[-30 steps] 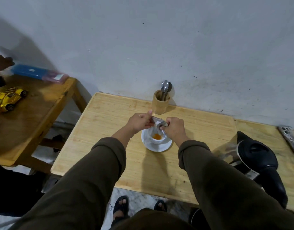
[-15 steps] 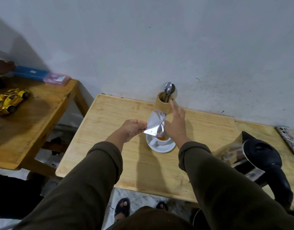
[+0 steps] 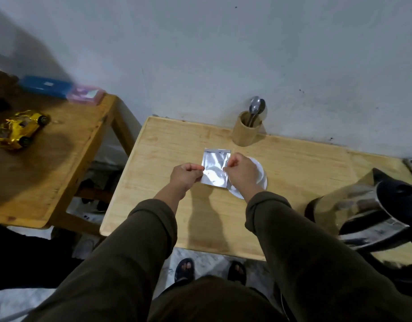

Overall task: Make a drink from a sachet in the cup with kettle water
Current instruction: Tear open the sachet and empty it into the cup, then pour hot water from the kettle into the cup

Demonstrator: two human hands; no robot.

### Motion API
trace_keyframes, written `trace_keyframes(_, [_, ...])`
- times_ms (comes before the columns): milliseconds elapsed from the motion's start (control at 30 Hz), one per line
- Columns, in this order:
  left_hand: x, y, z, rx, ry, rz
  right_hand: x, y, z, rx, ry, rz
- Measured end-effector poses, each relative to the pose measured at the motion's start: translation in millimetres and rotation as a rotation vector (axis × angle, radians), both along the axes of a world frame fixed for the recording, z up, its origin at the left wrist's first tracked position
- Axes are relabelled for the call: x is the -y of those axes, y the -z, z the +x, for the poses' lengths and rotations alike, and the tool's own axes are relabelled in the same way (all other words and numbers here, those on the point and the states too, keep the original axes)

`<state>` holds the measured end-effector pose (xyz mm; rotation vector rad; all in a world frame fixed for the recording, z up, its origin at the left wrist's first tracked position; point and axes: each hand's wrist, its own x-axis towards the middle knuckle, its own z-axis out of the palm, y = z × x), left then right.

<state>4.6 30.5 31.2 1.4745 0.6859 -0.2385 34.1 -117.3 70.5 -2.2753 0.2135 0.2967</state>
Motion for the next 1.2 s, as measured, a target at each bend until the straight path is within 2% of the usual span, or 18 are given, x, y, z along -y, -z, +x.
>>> trace_keyframes(133, [-3, 13, -9, -0.052, -0.002, 0.208, -18, 18, -5, 0.011, -0.139, -0.195])
trace_keyframes(267, [-1, 21, -14, -0.036, 0.097, 0.352, -33, 40, -17, 0.101, -0.249, -0.394])
trace_keyframes(367, [-2, 30, -13, -0.026, 0.234, 0.443, -41, 42, -27, -0.028, -0.433, -0.457])
trace_keyframes(533, [-1, 43, -11, -0.015, 0.379, 0.582, -43, 55, -35, -0.173, -0.473, -0.45])
trace_keyframes(733, [0, 44, -8, 0.002, 0.421, 0.649, -45, 44, -32, -0.177, -0.4, -0.415])
trace_keyframes(900, [13, 32, -7, 0.033, 0.331, 0.667, -41, 16, -33, -0.028, -0.37, -0.387])
trace_keyframes(1200, [77, 11, -11, 0.109, 0.205, 0.592, 16, -26, -27, 0.283, -0.115, -0.25])
